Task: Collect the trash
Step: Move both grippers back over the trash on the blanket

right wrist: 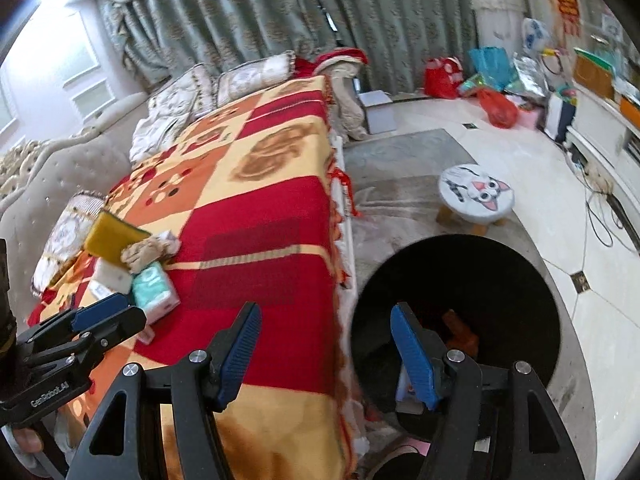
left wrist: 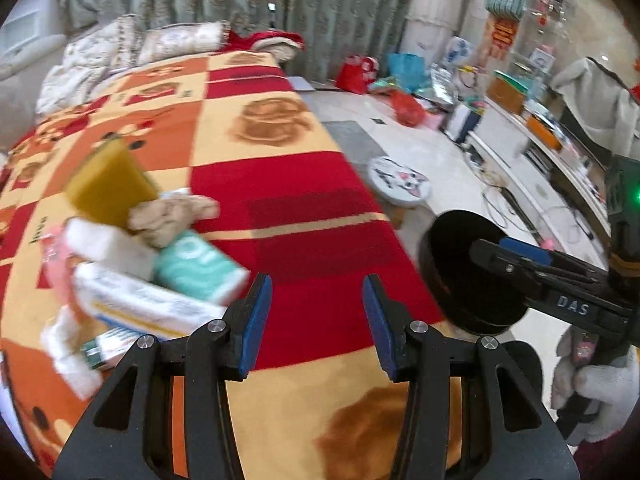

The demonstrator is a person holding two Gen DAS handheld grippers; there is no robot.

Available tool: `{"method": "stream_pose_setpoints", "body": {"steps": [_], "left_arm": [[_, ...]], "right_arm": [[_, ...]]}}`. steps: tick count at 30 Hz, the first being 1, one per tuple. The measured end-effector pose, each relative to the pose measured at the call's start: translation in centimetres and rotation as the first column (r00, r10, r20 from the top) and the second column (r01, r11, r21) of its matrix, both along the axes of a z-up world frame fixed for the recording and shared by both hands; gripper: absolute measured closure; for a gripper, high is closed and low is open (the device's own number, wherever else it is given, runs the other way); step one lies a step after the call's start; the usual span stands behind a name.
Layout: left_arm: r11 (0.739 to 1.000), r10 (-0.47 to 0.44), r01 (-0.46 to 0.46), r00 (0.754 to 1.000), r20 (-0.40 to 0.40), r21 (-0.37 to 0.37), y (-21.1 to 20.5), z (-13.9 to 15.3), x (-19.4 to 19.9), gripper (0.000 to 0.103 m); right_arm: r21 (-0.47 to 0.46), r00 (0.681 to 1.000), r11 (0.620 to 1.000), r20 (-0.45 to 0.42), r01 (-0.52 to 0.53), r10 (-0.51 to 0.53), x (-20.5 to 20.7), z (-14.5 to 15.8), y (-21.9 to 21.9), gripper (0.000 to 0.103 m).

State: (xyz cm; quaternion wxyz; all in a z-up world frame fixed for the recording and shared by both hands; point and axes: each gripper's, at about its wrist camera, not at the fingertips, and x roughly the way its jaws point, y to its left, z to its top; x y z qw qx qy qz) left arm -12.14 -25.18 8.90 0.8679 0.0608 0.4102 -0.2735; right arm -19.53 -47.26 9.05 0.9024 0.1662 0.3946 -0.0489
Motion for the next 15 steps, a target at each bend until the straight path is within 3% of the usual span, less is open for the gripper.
{"method": "stream_pose_setpoints", "body": {"steps": [15], "left_arm": [[0.975, 0.218, -0.219, 0.975, 0.038, 0.024, 10.6, 0.8, 1.1, 0.058]], "right_arm": [[-0.01, 0.982, 0.982, -0.015, -0.188, 0.188, 3.7, 0.1, 8.7, 0.034]]}}
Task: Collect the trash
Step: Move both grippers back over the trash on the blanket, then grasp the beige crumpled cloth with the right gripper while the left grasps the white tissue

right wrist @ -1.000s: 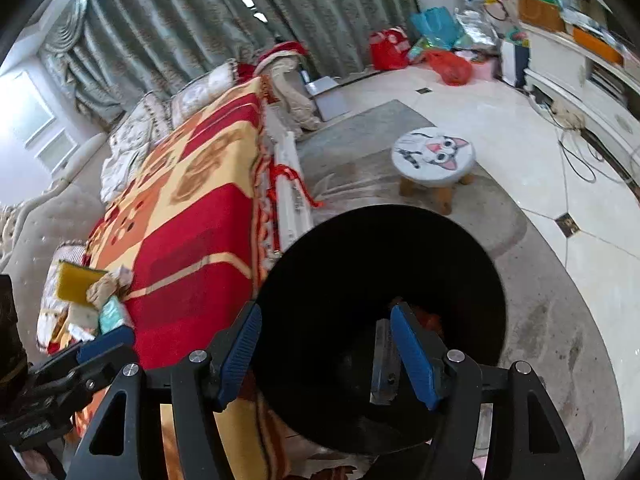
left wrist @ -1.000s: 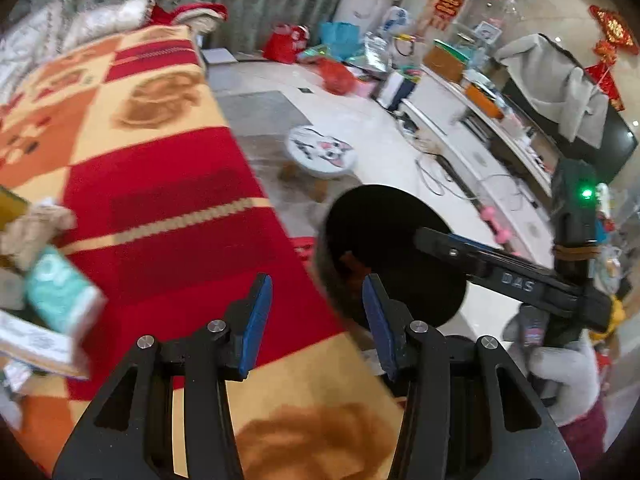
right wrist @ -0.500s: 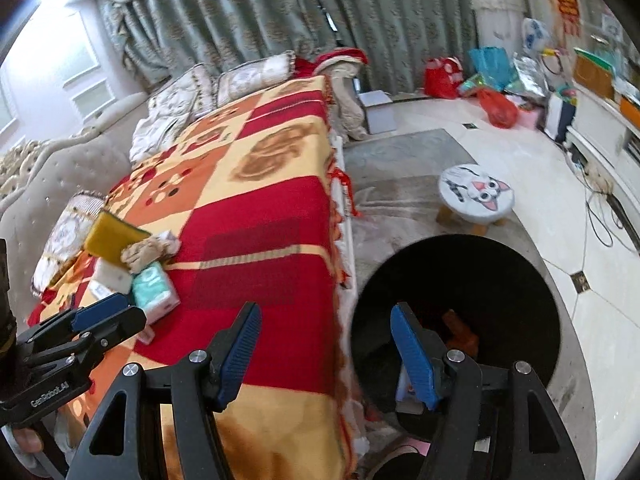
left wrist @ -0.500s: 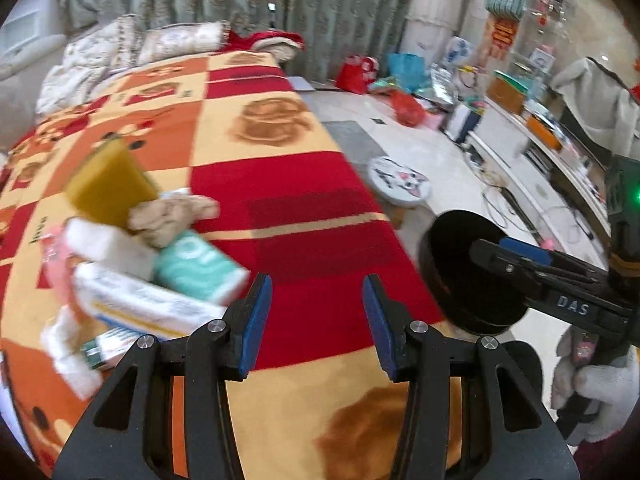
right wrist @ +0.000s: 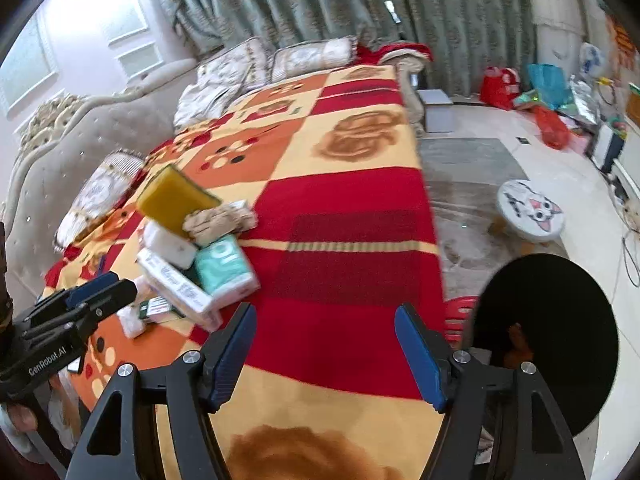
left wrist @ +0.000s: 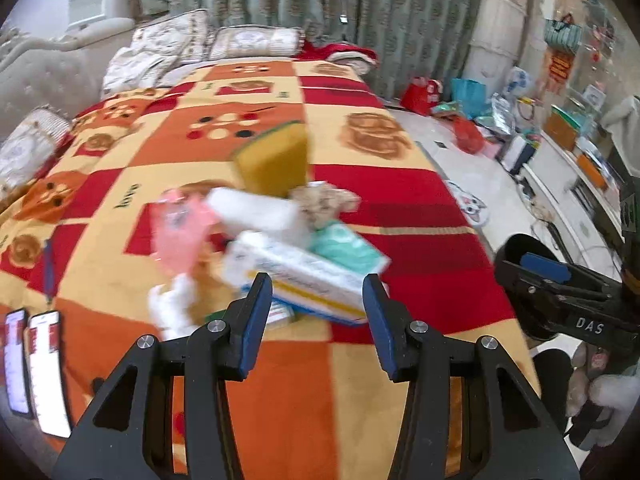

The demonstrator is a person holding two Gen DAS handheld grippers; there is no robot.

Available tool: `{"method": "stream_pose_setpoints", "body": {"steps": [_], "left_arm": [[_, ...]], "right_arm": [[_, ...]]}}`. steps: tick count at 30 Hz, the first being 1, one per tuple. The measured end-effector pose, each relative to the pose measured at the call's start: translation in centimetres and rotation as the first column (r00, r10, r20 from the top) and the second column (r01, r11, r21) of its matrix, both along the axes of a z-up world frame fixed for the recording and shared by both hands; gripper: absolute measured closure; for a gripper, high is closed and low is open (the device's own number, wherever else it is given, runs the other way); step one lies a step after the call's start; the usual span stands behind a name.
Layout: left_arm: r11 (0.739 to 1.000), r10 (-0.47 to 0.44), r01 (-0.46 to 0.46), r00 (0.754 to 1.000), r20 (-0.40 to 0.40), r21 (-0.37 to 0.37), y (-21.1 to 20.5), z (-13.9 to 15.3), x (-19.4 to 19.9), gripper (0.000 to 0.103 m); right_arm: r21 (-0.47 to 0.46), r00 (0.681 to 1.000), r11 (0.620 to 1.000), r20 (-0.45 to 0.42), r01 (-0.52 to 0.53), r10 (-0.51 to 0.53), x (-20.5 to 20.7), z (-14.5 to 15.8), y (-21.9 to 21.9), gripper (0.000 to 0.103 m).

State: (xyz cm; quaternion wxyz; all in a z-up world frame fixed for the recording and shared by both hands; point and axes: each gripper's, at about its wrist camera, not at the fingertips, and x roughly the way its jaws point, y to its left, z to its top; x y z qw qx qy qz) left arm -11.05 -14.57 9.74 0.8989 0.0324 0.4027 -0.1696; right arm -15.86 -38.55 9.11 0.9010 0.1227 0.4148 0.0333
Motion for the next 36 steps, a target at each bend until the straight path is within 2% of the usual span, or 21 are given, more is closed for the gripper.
{"method": "stream_pose_setpoints", "body": {"steps": [10, 17, 23, 29, 33, 36], "left_arm": [[0.991, 0.133, -0.132, 0.991, -0.009, 0.027, 6.5, -0.9, 0.3, 0.058], [0.984, 0.178, -0.178, 0.984, -0.024, 0.015, 8.5, -1.5, 0.5, 0.058], [0.981, 0.196, -0.196, 0.979, -0.053, 0.006, 9.5, -2.2, 0.9, 0.058], [0.978, 0.204, -0.208, 0.975, -0.086, -0.035, 10.6, -2.8, 1.3, 0.057], [0.977, 0.193, -0.202, 0.973, -0.125, -0.069, 10.9, -3.7, 2.0, 0.057], [0.978, 0.174, -0.189, 0.973, -0.153, -0.089, 10.4, -4.4, 2.7, 0.05]], "right_arm": [[-0.001, 0.995, 0.995, -0.016, -0.098, 0.098, 1.7, -0.4, 4.2, 0.033], [-0.01, 0.988, 0.988, -0.008, -0.157, 0.157, 3.7, 0.1, 6.6, 0.033], [-0.025, 0.983, 0.983, -0.005, -0.181, 0.181, 7.3, -0.1, 8.1, 0.033], [-0.054, 0.975, 0.974, -0.028, -0.221, 0.22, 12.1, -1.6, 9.2, 0.033], [-0.008, 0.969, 0.97, -0.049, -0.244, 0.243, 14.7, -2.9, 9.6, 0.033], [0.017, 0.965, 0.967, -0.05, -0.255, 0.256, 15.9, -3.8, 9.8, 0.034]]}}
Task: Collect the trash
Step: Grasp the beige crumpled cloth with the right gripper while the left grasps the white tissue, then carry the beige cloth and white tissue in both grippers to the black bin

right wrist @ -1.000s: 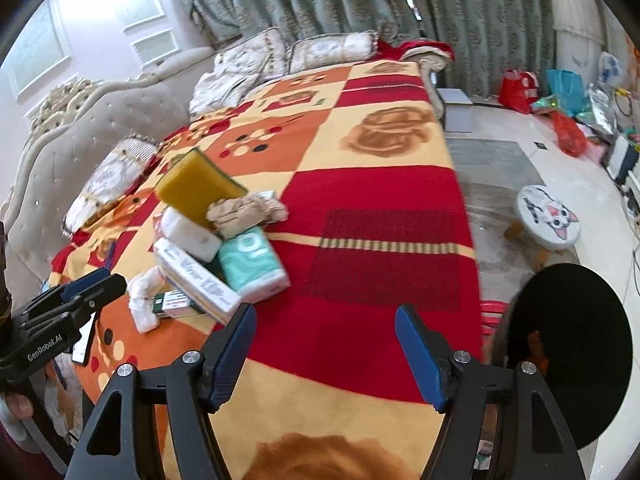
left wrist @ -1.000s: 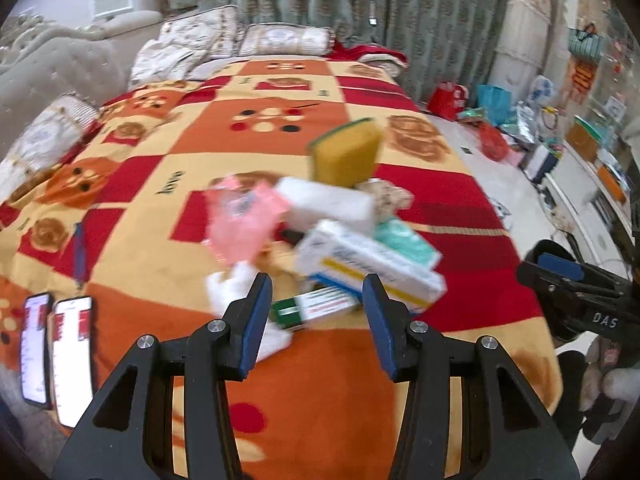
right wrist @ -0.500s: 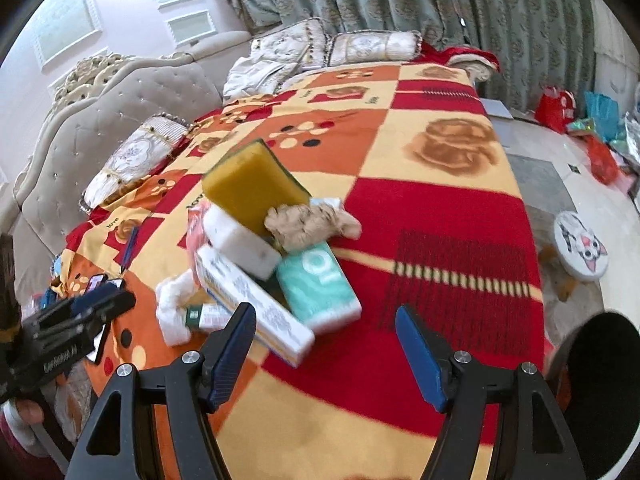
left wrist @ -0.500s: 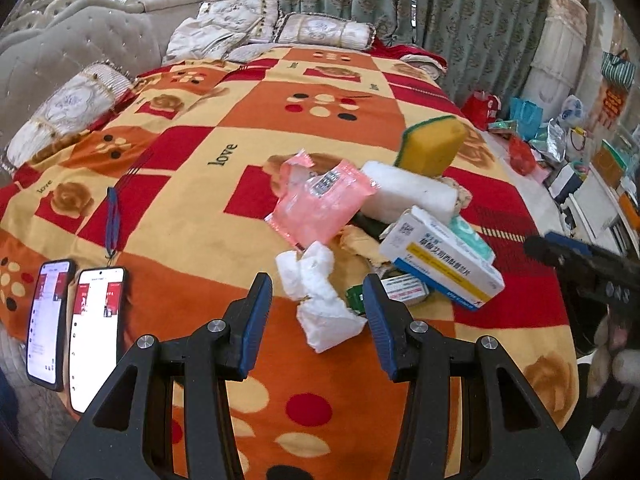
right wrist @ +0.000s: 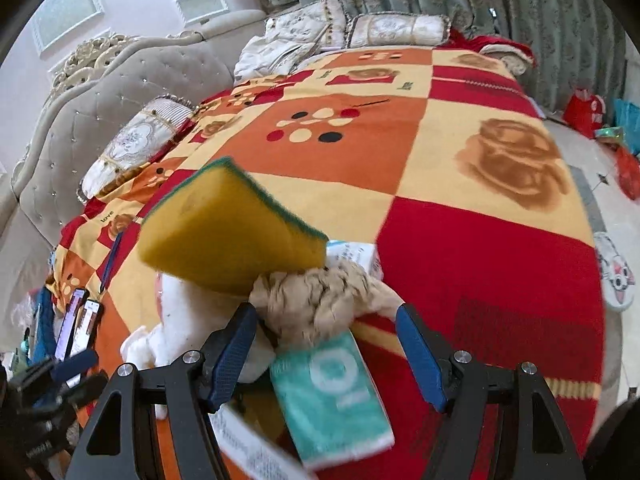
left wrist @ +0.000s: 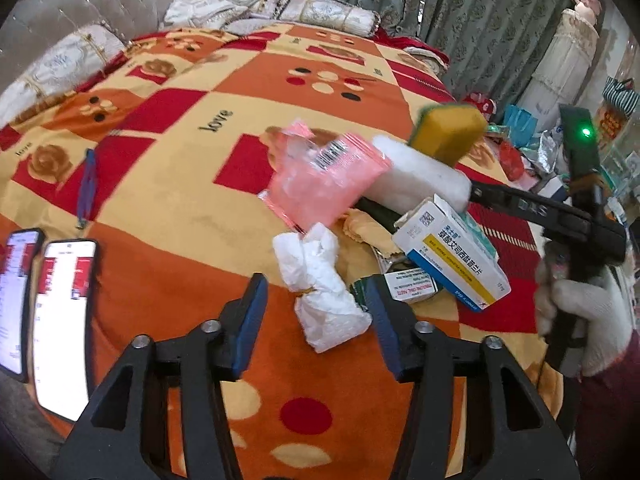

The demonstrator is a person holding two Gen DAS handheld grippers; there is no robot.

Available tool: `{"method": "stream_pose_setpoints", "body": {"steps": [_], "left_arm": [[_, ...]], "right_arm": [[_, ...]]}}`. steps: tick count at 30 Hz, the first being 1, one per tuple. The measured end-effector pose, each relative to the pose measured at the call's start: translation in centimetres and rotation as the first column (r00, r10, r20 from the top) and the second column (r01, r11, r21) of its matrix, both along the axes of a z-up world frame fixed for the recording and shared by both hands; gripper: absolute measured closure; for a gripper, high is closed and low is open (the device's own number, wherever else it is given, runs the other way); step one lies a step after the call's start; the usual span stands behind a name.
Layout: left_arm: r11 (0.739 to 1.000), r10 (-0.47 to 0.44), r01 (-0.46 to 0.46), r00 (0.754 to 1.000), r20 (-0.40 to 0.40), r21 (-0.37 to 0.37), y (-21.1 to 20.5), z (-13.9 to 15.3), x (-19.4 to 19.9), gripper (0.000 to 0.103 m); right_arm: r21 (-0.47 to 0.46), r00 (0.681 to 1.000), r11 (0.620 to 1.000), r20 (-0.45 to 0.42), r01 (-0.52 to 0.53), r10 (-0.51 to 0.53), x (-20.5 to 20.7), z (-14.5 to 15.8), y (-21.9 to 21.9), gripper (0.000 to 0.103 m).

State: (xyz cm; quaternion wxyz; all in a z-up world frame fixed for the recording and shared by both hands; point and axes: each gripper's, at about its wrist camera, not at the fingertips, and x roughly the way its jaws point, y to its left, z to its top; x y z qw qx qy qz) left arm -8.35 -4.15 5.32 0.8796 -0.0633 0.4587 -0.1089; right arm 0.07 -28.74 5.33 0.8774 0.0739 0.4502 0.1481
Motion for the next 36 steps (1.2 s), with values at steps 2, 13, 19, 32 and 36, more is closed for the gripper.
{"method": "stream_pose_setpoints", "body": {"steps": [2, 13, 19, 32, 36], "left_arm": [[1.0, -0.003, 0.003, 1.0, -0.011, -0.002, -0.3, -0.5, 0.4, 0.05], [0.997, -0.001, -0.005, 0.997, -0.076, -0.073, -0.6, -3.1, 2.7, 0.074], [0.997, -0.014, 0.01, 0.998, -0.056, -0.071, -0.8, -2.0, 1.8, 0.076], [0.997, -0.055, 0.058, 0.998, 0.043, -0.055, -2.1, 2.6, -1.2, 0.076], [0.994, -0.089, 0.093, 0.993, 0.073, -0.05, -3.6, 3.8, -1.8, 0.076]], "right_arm": [[0.035, 1.0, 0.999, -0.016, -0.008, 0.008, 0.5, -0.7, -0.1, 0.061], [0.068, 0.993, 0.998, 0.114, 0.015, -0.023, -5.3, 3.3, -2.9, 0.07], [0.063, 0.994, 0.998, 0.107, 0.019, -0.025, -8.4, 3.5, -3.9, 0.07], [0.054, 0.992, 0.998, 0.128, 0.011, -0.017, -12.2, 4.2, -3.8, 0.07], [0.054, 0.99, 0.998, 0.14, 0.017, -0.024, -13.1, 4.6, -4.1, 0.07]]}}
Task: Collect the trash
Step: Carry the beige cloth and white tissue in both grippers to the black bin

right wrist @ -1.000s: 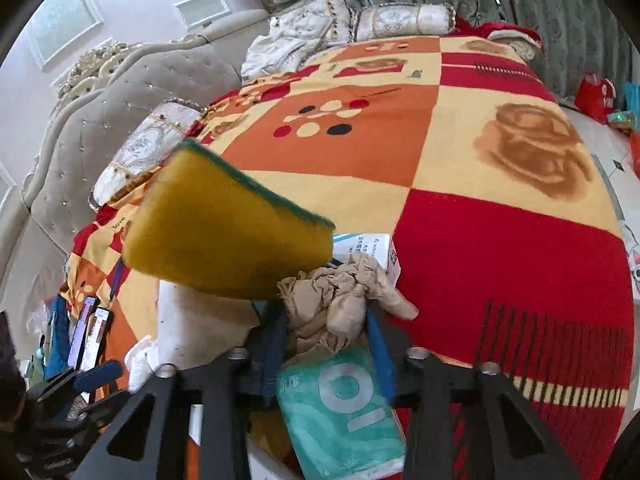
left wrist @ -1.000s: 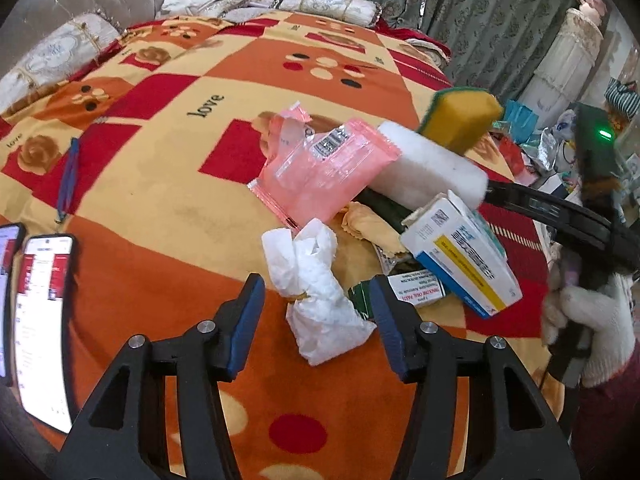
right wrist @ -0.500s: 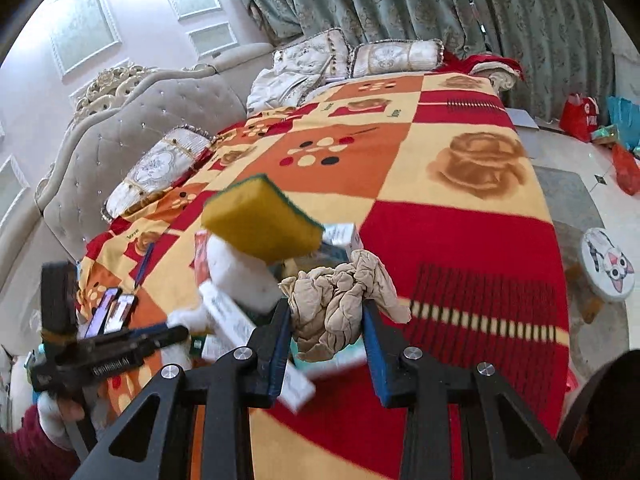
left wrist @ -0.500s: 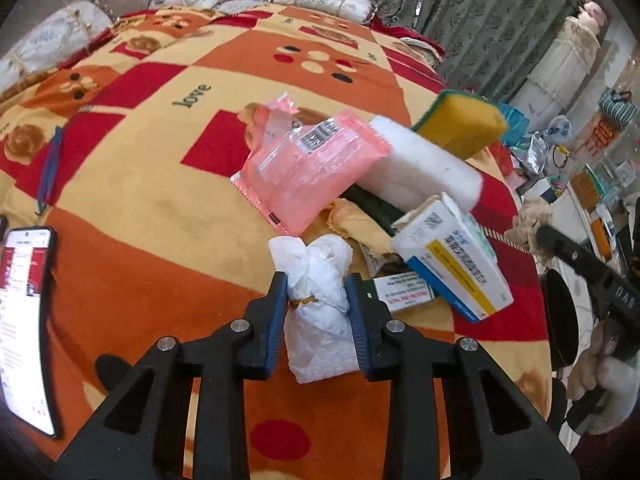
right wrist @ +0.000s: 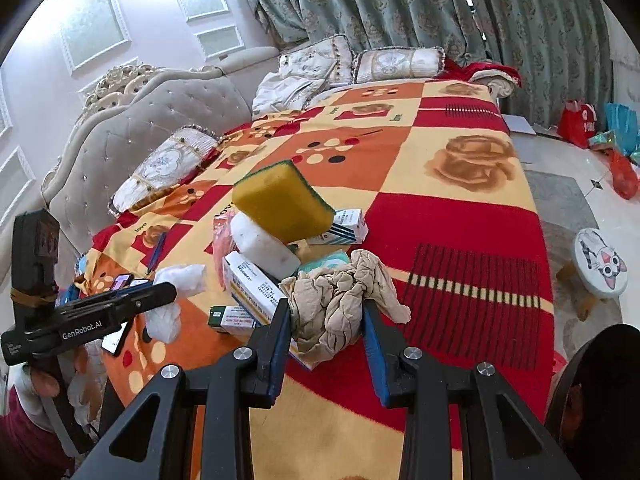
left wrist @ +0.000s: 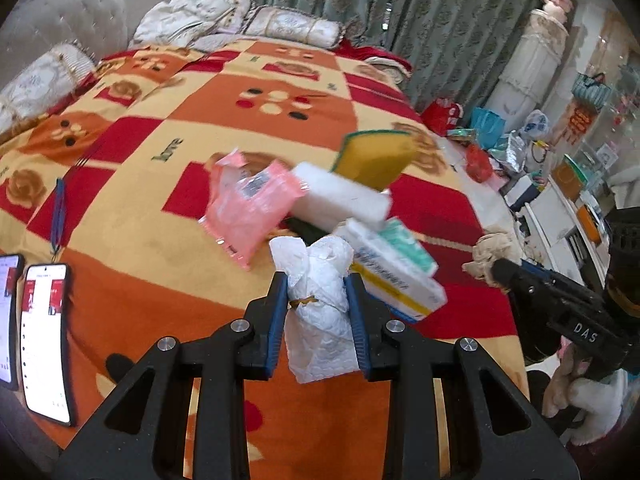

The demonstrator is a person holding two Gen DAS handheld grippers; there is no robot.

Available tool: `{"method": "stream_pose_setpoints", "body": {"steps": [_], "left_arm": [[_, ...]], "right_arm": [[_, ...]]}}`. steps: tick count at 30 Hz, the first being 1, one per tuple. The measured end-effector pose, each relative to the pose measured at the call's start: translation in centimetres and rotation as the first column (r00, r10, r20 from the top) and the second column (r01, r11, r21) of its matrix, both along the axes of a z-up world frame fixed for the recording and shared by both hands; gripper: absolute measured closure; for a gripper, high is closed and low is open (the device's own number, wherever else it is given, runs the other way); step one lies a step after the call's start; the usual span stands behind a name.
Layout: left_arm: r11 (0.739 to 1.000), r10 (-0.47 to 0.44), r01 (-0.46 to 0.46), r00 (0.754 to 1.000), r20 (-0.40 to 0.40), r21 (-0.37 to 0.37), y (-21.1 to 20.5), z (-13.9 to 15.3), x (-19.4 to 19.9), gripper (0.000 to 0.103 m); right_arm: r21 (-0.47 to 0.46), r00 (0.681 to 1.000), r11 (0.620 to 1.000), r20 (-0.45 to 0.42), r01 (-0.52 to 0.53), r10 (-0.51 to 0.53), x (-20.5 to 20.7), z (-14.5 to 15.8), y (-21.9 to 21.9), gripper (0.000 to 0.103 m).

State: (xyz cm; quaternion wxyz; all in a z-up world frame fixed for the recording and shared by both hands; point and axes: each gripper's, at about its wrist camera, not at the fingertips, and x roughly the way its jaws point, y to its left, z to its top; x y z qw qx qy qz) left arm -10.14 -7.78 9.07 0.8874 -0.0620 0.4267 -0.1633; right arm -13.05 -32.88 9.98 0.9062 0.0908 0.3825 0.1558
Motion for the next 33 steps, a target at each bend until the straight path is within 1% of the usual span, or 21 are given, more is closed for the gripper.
{"method": "stream_pose_setpoints", "body": {"steps": [3, 10, 15, 21, 33], "left_arm": [[1.0, -0.022, 0.022, 1.0, 0.017, 0.006, -1.3, 0.5, -0.3, 0.076], [0.998, -0.064, 0.064, 0.998, 0.024, 0.015, -4.1, 1.0, -0.4, 0.076], [0.995, -0.1, 0.098, 0.994, 0.036, 0.034, -6.2, 1.2, -0.6, 0.076], [0.988, -0.148, 0.145, 0.988, 0.05, 0.053, -8.7, 1.5, -0.9, 0.076], [0.972, -0.232, 0.229, 0.971, 0.057, 0.059, -13.4, 2.0, -1.1, 0.076]], "right_arm": [[-0.006, 1.0, 1.0, 0.003, 0.008, -0.008, -0.6, 0.3, -0.4, 0.07], [-0.012, 0.999, 0.999, 0.011, 0.033, -0.033, -1.7, 0.8, -1.5, 0.07], [-0.011, 0.998, 0.998, 0.018, 0.06, -0.06, -2.4, 1.2, -2.8, 0.07], [-0.01, 0.995, 0.995, 0.022, 0.098, -0.098, -3.3, 1.5, -4.6, 0.07], [-0.012, 0.985, 0.985, 0.018, 0.172, -0.172, -4.7, 1.5, -7.8, 0.07]]}}
